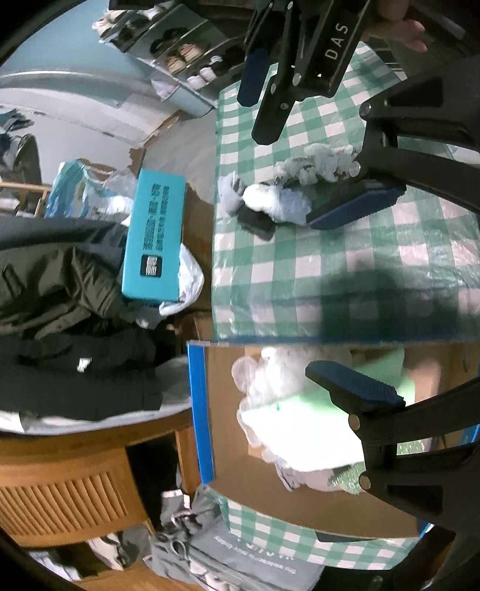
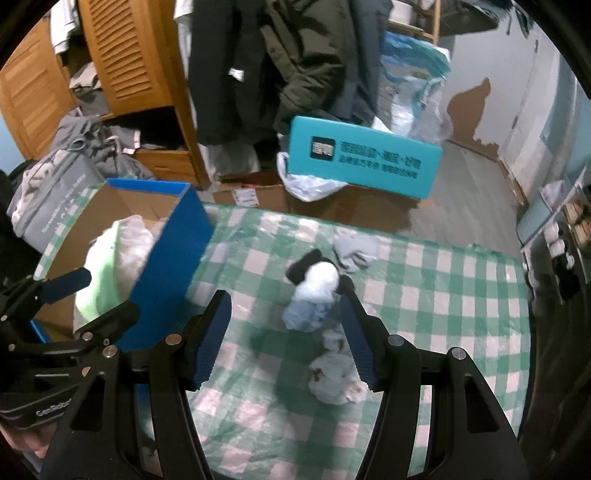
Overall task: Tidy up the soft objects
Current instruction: 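Move both tools back toward the socks on the table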
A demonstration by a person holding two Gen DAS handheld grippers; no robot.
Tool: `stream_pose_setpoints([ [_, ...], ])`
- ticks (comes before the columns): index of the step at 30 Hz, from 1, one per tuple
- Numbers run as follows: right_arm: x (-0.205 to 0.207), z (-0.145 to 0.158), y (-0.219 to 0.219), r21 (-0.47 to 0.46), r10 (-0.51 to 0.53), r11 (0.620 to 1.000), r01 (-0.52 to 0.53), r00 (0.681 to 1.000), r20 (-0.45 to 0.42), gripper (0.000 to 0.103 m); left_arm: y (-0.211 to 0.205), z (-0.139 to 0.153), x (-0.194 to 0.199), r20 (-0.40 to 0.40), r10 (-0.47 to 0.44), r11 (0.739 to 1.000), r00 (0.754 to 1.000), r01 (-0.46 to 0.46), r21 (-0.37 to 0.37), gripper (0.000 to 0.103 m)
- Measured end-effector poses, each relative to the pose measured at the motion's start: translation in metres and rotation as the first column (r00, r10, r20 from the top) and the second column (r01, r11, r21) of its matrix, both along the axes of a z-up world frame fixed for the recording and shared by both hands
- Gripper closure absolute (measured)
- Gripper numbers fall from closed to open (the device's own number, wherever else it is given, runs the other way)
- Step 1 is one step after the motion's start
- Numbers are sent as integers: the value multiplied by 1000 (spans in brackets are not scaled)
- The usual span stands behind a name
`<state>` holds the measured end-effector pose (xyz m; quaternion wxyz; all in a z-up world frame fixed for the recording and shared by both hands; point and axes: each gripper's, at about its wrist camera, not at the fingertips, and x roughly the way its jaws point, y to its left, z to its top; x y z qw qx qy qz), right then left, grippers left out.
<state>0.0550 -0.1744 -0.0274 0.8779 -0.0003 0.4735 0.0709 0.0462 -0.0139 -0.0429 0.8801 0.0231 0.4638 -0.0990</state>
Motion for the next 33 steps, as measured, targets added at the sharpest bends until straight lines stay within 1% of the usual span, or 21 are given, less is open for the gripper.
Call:
stream_pose_setpoints([
  [3,0,-7,-14,6,-23,1000,23,1000,-15,43,-12,-4,3,-14,-20,1000,1000,20,13,28],
  [6,1,-14,-32,30,-47,998,48,998,-39,43,-25,-11,7,-32,-44,999,998,45,28,24],
  [12,4,-30,-67,51,-115,992,119,990,-82,43,-48,-27,16,-69,-75,995,995,79,57,24],
  [16,7,-43,-83,54,-147,987,154,982,-116,43,-57,-39,23,-105,-88,994,991,94,53,24],
  [23,18,-74,-90,83,-152,982,170,971,-184,43,-76,-66,35,-164,-118,988,979,132,78,24],
  [27,26,-95,-86,85,-143,983,165,964,-223,43,-80,-83,40,-204,-121,986,971,141,86,24],
  [33,35,-132,-79,105,-127,981,166,944,-304,43,-78,-104,44,-245,-115,984,963,145,105,24],
])
